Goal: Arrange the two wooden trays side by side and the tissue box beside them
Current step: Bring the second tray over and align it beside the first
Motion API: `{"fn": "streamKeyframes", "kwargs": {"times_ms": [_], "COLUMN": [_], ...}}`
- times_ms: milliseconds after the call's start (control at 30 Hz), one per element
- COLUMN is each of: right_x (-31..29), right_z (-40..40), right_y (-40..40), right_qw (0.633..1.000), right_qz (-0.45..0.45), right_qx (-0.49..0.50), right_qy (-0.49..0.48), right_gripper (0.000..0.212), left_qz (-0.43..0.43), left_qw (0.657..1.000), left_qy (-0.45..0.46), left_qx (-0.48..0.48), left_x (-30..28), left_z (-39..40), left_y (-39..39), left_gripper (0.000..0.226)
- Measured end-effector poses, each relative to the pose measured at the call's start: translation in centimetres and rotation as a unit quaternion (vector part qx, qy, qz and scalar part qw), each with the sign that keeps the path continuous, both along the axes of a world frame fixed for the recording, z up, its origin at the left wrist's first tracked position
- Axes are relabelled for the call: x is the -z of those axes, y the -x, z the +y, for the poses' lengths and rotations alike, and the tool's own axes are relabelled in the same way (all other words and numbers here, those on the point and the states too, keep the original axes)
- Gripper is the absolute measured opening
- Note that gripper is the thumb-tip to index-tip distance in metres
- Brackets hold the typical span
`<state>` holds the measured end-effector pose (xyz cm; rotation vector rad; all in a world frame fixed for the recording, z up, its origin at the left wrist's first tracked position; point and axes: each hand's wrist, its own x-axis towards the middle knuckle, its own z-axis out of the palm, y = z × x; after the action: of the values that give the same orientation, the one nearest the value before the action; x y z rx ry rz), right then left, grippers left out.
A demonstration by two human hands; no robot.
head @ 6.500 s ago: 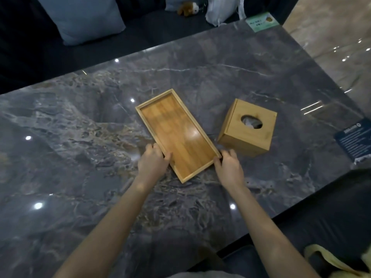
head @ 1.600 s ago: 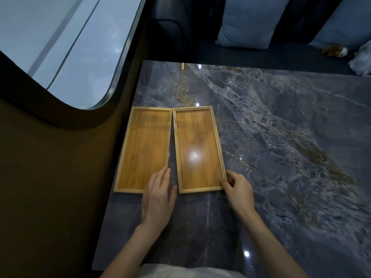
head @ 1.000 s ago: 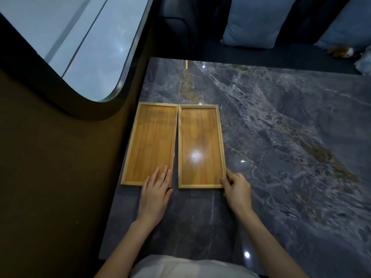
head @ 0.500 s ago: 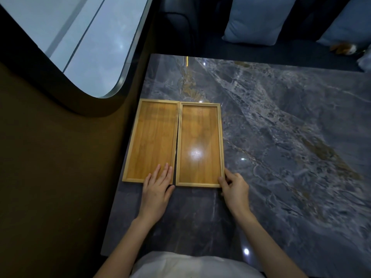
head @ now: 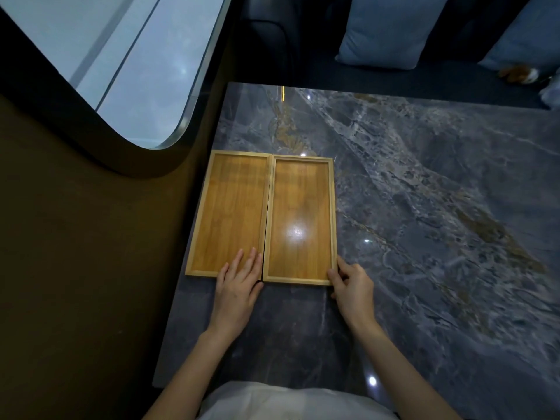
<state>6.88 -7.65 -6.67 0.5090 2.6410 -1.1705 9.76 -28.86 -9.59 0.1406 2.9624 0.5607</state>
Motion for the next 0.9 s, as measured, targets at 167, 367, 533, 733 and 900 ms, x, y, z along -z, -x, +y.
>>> {"fn": "streamKeyframes", "kwargs": {"times_ms": [167,367,533,733,900], "right_x": [0.23,0.43,0.44,0.55,0.57], "right_z": [-0.05,0.11,0.18,0.22,0.18], "right_y": [0.02,0.18,0.17,0.16,0.15], "right_qw": [1.000,1.000,1.000,1.000,0.999], "right_qz": [0.001,0.001,0.000,0.005,0.001], "right_qx": [-0.004,-0.017,-0.022,-0.027,-0.036], "right_qy": [-0.006,-0.016,-0.006,-0.007,-0.010], "right_gripper": [0.036,0.032,0.035,0.035,0.035], "left_qz": [0.016,0.031,0.032,0.024,0.020], "left_qw": [1.000,0.999,0.999,0.999,0.999], "left_qy": [0.008,0.018,0.021,0.017,0.024], "left_qx": [-0.004,0.016,0.027,0.026,0.031], "left_x": [-0.19,0.23,-0.20,-0.44,-0.56], "left_z": [0.29,0.21,0.16,0.18,0.12], "left_y": [-0.02,0.05,0.30,0.37,0.46], "left_gripper": [0.052,0.050,0.058,0.058,0.057]}}
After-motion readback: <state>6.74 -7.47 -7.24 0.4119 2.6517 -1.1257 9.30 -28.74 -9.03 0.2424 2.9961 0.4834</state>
